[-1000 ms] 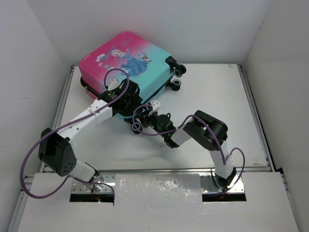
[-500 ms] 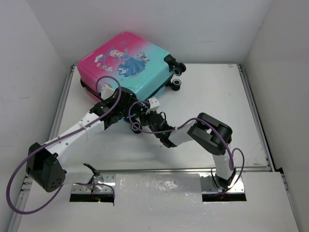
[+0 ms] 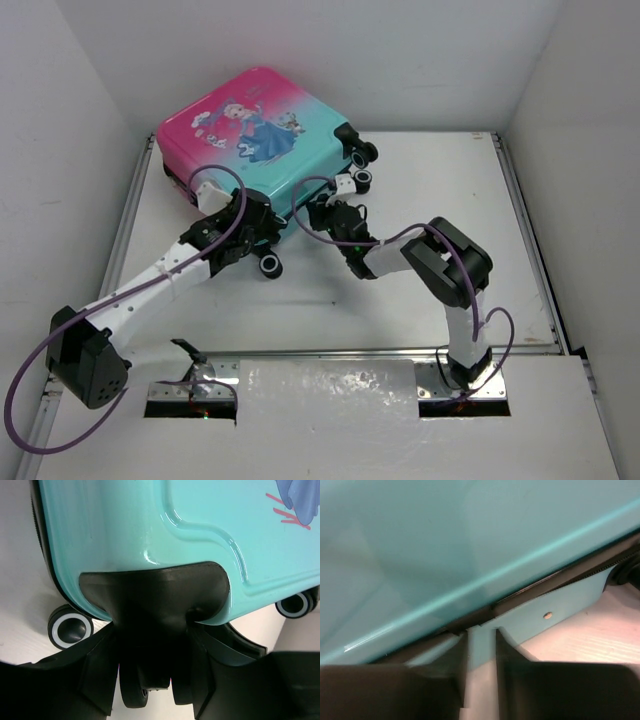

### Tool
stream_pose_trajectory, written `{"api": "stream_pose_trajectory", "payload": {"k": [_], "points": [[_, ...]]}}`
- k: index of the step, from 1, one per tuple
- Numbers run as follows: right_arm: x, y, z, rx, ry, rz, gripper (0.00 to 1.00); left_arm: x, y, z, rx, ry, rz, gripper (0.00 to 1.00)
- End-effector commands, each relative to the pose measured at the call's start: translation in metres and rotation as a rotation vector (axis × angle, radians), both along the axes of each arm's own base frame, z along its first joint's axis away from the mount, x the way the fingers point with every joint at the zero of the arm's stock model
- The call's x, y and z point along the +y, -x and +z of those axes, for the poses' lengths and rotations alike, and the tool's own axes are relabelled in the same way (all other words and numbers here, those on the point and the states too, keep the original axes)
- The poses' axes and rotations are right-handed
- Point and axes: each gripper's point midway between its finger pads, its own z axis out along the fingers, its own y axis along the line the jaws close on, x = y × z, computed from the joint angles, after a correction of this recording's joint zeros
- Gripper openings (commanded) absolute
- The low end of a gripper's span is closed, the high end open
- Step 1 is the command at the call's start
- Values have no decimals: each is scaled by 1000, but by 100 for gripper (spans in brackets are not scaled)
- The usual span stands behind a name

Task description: Pack the luggage

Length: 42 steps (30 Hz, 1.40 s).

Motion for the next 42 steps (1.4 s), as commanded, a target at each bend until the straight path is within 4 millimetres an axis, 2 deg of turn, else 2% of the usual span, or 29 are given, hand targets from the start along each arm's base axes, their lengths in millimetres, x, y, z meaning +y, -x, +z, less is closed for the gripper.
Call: {"api": "stream_pose_trajectory", "payload": {"k": [1, 2, 3, 6, 7, 8, 11, 12, 14, 15, 17, 19, 22, 23, 24, 26, 27, 28, 29, 30, 31, 32, 33, 34, 35, 36, 40, 41, 42], "points": [[25, 3, 20, -19, -124, 196, 30, 42, -18, 38, -126, -129, 183, 0], [16, 4, 8, -1, -141, 191, 29, 44, -17, 41, -127, -133, 190, 0], [2, -5, 10, -5, -176, 165, 26, 46, -16, 42, -127, -140, 195, 0], [-18, -28, 29, -29, -188, 119, 24, 52, -12, 42, -124, -155, 205, 0], [-20, -34, 27, -5, -152, 115, 22, 54, -11, 43, -124, -163, 209, 0], [-20, -47, 48, -57, -122, 115, 20, 54, -9, 45, -127, -167, 205, 0], [-25, -59, 92, -116, -69, 99, 16, 57, -6, 52, -135, -196, 186, 0], [-23, -61, 117, -151, -71, 103, 16, 59, -6, 56, -144, -201, 188, 0], [-10, -67, 132, -164, -54, 160, 15, 60, -7, 68, -179, -197, 185, 0], [1, -70, 135, -153, -48, 204, 15, 61, -7, 71, -186, -216, 174, 0], [25, -90, 126, -107, -15, 264, 13, 61, -9, 83, -217, -208, 179, 0], [32, -100, 114, -85, 13, 272, 13, 61, -11, 90, -231, -219, 167, 0], [29, -96, 118, -104, 7, 252, 14, 61, -15, 89, -228, -242, 150, 0], [28, -97, 114, -88, 10, 246, 14, 61, -17, 86, -223, -241, 143, 0], [26, -96, 100, -46, 26, 236, 15, 56, -19, 81, -206, -232, 117, 0], [19, -86, 90, -35, 30, 225, 15, 54, -23, 69, -167, -249, 90, 0], [10, -74, 68, -4, 47, 217, 20, 51, -23, 62, -151, -255, 63, 0], [5, -67, 63, 9, 57, 207, 28, 48, -25, 61, -157, -254, 52, 0], [5, -55, 78, -15, 59, 215, 40, 48, -25, 59, -154, -264, 42, 0], [2, -41, 65, 9, 90, 229, 48, 46, -26, 57, -151, -261, 26, 0], [6, -29, 65, -3, 120, 241, 52, 45, -27, 56, -149, -261, 18, 0], [7, -19, 82, -30, 118, 252, 55, 42, -28, 55, -147, -258, 5, 0], [6, -8, 73, -22, 162, 273, 60, 39, -30, 55, -145, -249, -11, 0], [17, 7, 74, -32, 180, 301, 65, 38, -31, 56, -144, -249, -19, 0], [20, 16, 81, -50, 191, 313, 67, 37, -32, 54, -136, -252, -27, 0], [29, 33, 71, -45, 208, 349, 67, 37, -33, 53, -130, -251, -32, 0], [55, 65, 43, -16, 146, 458, 63, 33, -35, 53, -131, -216, -48, 0], [62, 67, 46, -32, 103, 476, 60, 33, -36, 55, -133, -212, -46, 0], [73, 74, 26, 15, 82, 514, 56, 33, -36, 55, -131, -210, -44, 0]]}}
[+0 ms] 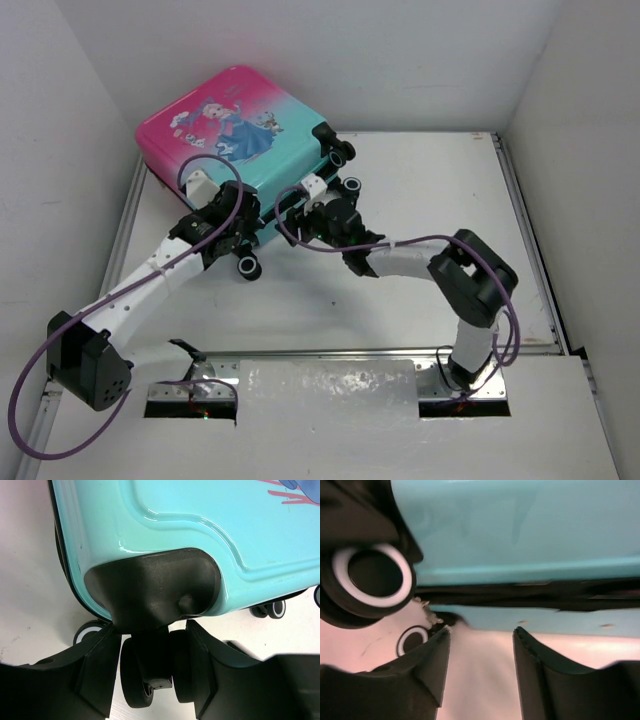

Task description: Pack the luggage

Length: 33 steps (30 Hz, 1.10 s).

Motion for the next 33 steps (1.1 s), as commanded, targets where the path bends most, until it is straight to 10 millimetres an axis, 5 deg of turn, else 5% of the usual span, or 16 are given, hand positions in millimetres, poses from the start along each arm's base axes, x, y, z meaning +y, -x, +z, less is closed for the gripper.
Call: {"api": "stream_pose_trajectory", "payload": {"k": [1, 6, 11, 13, 23, 32, 33], "points": [[25, 13, -22, 42, -76, 87, 49, -16, -35, 53, -182, 70, -47, 0], [79, 42, -36, 28, -77, 222, 47, -18, -40, 52, -152, 90, -70, 0], [101, 36, -39, 19, -126, 214, 48, -25, -38, 45, -98, 106, -131, 0], [103, 31, -49, 24, -120, 189, 48, -27, -36, 41, -81, 116, -142, 0], [108, 9, -31, -95, -154, 15, 49, -42, -29, 30, -32, 185, -214, 0], [123, -3, -9, -154, -194, -39, 38, -40, -21, 39, -62, 208, -219, 0], [125, -6, -19, -143, -176, -49, 36, -41, -19, 37, -56, 221, -221, 0]]}}
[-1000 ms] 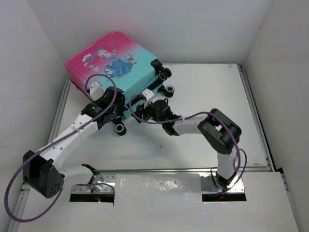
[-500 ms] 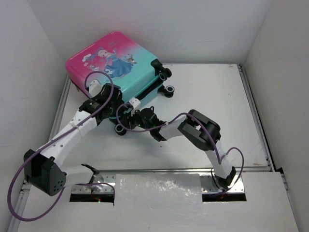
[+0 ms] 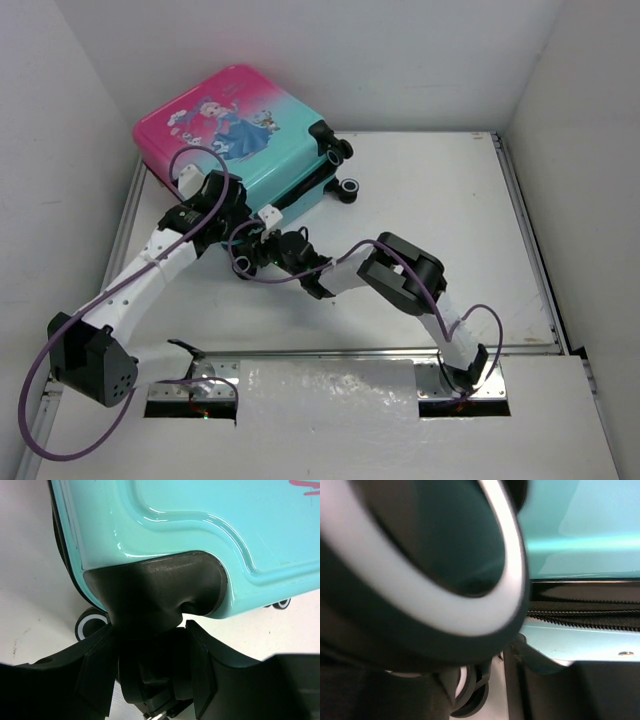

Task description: Pack the luggage

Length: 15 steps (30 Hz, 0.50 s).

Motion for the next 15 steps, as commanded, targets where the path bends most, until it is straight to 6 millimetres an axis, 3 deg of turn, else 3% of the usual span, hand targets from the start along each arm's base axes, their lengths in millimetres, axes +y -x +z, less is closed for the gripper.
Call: {"api": "stream_pose_trajectory", "payload": {"k": [1, 3, 9, 11, 15], "points": [[19, -35, 55, -107, -115, -106, 33, -44, -21, 41, -164, 177, -149, 0], [16, -44, 48, -111, -108, -158, 25, -47, -19, 35, -144, 191, -162, 0], [10, -65, 66, -132, -157, -284, 0, -47, -15, 22, -122, 204, -171, 0], [8, -70, 72, -138, -166, -322, 0, -46, -14, 22, -125, 206, -169, 0], [-31, -86, 64, -106, -160, -548, 0, -41, -12, 23, -136, 199, -156, 0]]}}
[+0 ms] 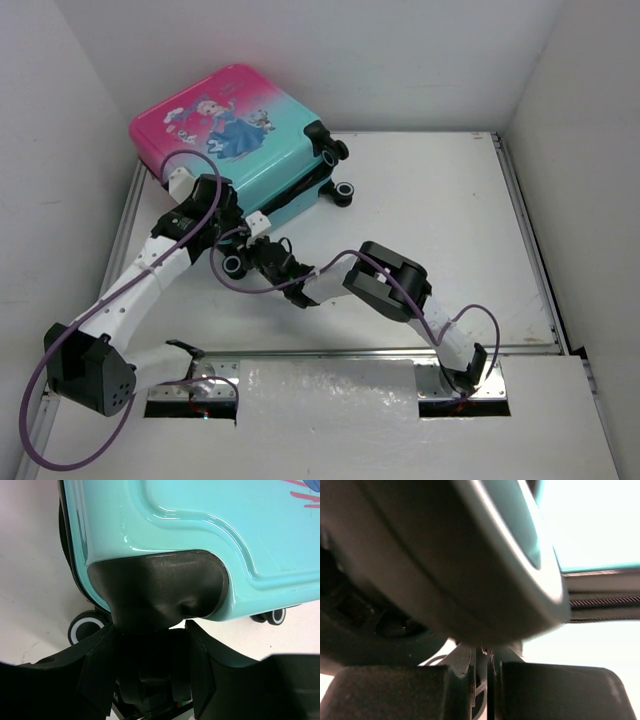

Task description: Pack the luggage

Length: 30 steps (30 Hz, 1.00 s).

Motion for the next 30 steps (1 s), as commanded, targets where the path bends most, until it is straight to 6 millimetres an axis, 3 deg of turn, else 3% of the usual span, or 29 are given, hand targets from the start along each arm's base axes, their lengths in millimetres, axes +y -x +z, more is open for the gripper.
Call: {"api": "stream_pose_trajectory", "payload": {"k": [1, 4, 8, 15, 24, 26, 28, 30], "points": [[-67, -82, 63, -55, -170, -457, 0, -62, -11, 26, -101, 209, -202, 0], [-95, -87, 45, -7, -166, -608, 0, -60, -10, 27, -111, 207, -199, 0], [-109, -93, 36, 2, -168, -650, 0, -58, -9, 30, -119, 205, -193, 0], [-146, -94, 53, -21, -216, -751, 0, -53, -9, 30, -127, 197, -175, 0], [-220, -103, 59, -33, -208, -889, 0, -52, -10, 25, -125, 194, -170, 0], [-226, -106, 58, -29, -224, -858, 0, -53, -11, 26, -128, 196, -174, 0], [-193, -116, 59, -25, -233, -584, 0, -55, -13, 25, -130, 196, -181, 0], [-185, -108, 51, -45, -162, -548, 0, -57, -15, 29, -134, 201, -193, 0]]}}
